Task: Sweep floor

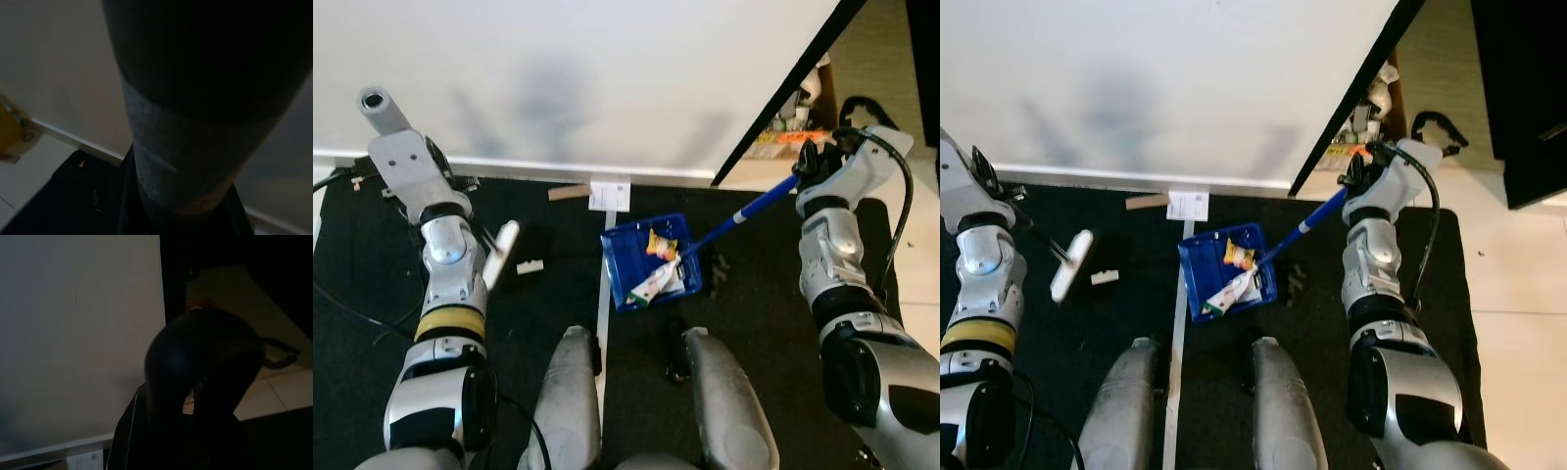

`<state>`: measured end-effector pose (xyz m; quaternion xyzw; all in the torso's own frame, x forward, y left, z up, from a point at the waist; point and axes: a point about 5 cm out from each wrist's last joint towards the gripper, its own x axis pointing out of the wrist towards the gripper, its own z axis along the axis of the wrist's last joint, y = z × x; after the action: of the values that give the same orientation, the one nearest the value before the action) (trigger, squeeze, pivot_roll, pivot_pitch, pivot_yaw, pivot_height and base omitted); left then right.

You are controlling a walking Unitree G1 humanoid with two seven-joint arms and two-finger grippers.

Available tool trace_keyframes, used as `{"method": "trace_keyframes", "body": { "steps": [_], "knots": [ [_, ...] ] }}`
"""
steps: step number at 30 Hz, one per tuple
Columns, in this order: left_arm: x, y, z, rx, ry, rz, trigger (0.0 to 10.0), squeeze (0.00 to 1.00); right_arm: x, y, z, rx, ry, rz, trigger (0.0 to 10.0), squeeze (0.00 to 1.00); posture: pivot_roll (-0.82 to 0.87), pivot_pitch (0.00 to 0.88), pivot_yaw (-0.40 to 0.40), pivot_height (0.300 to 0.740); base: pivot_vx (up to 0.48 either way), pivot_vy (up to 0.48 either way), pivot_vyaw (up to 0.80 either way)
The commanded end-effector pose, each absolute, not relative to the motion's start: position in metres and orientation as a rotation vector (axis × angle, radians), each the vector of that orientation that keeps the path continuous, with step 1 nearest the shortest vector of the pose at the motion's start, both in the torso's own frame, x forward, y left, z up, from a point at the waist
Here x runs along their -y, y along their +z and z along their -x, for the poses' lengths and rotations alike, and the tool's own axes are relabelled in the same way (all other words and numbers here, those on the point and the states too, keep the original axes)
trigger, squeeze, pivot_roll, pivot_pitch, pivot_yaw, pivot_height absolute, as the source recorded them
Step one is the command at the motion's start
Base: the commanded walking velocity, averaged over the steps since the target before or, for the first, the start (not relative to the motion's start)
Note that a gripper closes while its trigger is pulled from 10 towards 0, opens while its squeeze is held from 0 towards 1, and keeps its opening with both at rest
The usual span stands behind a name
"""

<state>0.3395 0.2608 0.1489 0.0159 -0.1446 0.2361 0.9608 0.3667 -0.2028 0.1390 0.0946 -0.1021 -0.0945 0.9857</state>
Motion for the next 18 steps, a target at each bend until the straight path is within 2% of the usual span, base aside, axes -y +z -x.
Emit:
{"method": "trace_keyframes", "body": {
  "steps": [1, 2, 7, 9, 18],
  "knots": [
    [-0.253, 0.134, -0.336, 0.26, 0.482, 0.008, 10.0, 0.0, 0.2, 0.11, -0.356, 0.093, -0.192, -0.151, 10.0, 0.0, -0.01, 0.506, -0.061, 0.731, 0.0, 0.0, 0.0],
    [-0.24, 0.127, -0.34, 0.244, 0.477, 0.076, 10.0, 0.0, 0.192, 0.115, -0.355, 0.141, -0.164, -0.088, 10.0, 0.0, -0.02, 0.516, -0.063, 0.731, 0.0, 0.0, 0.0],
    [-0.22, 0.122, -0.348, 0.204, 0.457, 0.118, 10.0, 0.0, 0.177, 0.121, -0.356, 0.188, -0.122, -0.024, 10.0, 0.0, -0.04, 0.541, -0.063, 0.731, 0.0, 0.0, 0.0],
    [-0.204, 0.123, -0.353, 0.196, 0.43, 0.128, 10.0, 0.0, 0.162, 0.125, -0.355, 0.219, -0.116, 0.023, 10.0, 0.0, -0.05, 0.553, -0.064, 0.731, 0.0, 0.0, 0.0],
    [-0.202, 0.123, -0.354, 0.208, 0.453, 0.139, 10.0, 0.0, 0.135, 0.125, -0.347, 0.254, -0.119, 0.045, 10.0, 0.0, -0.05, 0.54, -0.069, 0.731, 0.0, 0.0, 0.0]
  ]
}}
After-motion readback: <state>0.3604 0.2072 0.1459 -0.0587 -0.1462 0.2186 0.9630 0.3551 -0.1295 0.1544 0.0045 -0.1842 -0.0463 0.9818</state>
